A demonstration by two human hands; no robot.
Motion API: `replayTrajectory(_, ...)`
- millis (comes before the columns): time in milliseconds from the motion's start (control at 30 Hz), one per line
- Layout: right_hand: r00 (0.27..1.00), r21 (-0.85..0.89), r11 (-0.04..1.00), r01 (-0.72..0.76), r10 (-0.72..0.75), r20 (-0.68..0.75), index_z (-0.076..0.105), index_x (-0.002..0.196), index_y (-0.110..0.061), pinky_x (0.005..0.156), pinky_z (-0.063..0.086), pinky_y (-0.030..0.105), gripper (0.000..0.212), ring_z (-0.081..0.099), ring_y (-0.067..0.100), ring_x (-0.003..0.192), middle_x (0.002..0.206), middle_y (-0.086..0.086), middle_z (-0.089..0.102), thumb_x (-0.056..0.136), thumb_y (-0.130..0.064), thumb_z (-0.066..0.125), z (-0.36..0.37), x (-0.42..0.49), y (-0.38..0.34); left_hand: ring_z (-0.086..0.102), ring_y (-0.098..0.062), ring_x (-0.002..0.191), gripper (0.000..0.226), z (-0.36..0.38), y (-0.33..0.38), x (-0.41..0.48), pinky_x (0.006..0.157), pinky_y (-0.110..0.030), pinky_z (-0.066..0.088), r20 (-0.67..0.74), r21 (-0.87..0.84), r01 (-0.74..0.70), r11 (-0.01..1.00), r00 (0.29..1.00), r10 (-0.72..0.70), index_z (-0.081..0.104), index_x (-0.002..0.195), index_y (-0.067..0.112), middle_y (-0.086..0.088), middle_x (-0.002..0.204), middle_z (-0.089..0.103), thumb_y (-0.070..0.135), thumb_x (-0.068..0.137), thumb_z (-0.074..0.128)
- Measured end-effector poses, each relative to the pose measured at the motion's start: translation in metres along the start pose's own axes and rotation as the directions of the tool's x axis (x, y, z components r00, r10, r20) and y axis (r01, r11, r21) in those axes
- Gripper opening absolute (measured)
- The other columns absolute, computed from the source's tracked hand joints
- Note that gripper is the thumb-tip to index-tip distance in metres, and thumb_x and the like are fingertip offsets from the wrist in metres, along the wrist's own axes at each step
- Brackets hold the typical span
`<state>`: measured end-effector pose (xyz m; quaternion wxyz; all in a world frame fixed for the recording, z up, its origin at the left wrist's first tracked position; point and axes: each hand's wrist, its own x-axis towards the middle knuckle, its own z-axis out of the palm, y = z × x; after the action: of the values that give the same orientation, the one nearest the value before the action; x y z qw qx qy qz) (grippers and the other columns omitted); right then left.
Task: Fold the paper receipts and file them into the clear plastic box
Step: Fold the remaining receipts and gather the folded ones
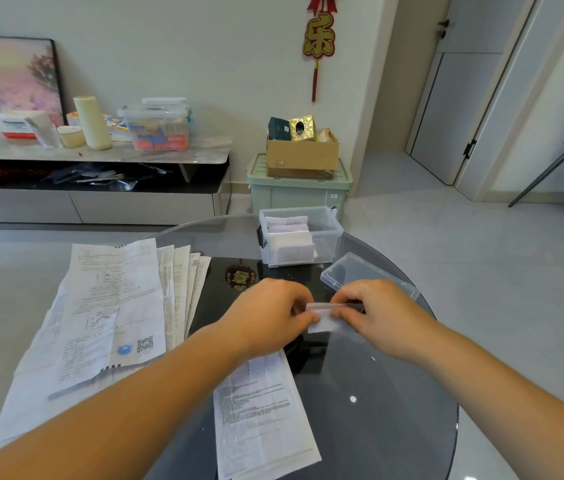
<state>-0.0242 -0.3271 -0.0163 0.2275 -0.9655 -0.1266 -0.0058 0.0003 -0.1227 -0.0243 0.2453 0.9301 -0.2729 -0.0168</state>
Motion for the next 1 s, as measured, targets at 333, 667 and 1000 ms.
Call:
replayTrajectory(333, 0.904, 0.305, 0.951, -0.048, 0.171, -0.392, 0.07, 0.089, -0.014, 0.067, 0.044, 0.031, 0.015, 0.058, 0.02, 0.078, 0.085, 0.002, 0.066, 0.097, -0.023, 0.061, -0.057, 0.116, 0.016, 0.043, -0.026, 0.131, 0.08, -0.056, -0.044, 0.103, 0.112, -0.045, 0.033, -0.072, 0.449, 0.008, 0.893, 0.997, 0.027, 0.036, 0.147, 0.021, -0.003, 0.142, 0.046, 0.066, 0.084, 0.059)
replayTrajectory(667, 0.928, 0.183, 0.983, 0.007, 0.062, -0.367, 0.063, 0.077, -0.029, 0.066, 0.041, 0.029, 0.021, 0.056, 0.015, 0.076, 0.077, -0.008, 0.062, 0.097, -0.026, 0.06, -0.031, 0.202, 0.014, 0.04, -0.028, 0.127, 0.079, -0.044, -0.066, 0.139, 0.116, -0.049, 0.025, -0.034, 0.68, -0.028, 0.732, 0.997, 0.07, 0.042, 0.138, 0.02, -0.006, 0.135, 0.043, 0.076, 0.082, 0.048)
replayTrajectory(1000, 0.913, 0.172, 0.985, 0.014, 0.057, -0.403, 0.07, 0.088, -0.021, 0.068, 0.04, 0.029, 0.015, 0.056, 0.014, 0.078, 0.08, -0.009, 0.063, 0.098, -0.025, 0.06, -0.017, 0.205, 0.021, 0.04, -0.024, 0.12, 0.073, -0.036, -0.072, 0.142, 0.107, -0.046, 0.026, -0.04, 0.595, 0.02, 0.803, 0.999, 0.005, 0.045, 0.132, 0.023, -0.002, 0.127, 0.044, 0.074, 0.08, 0.054)
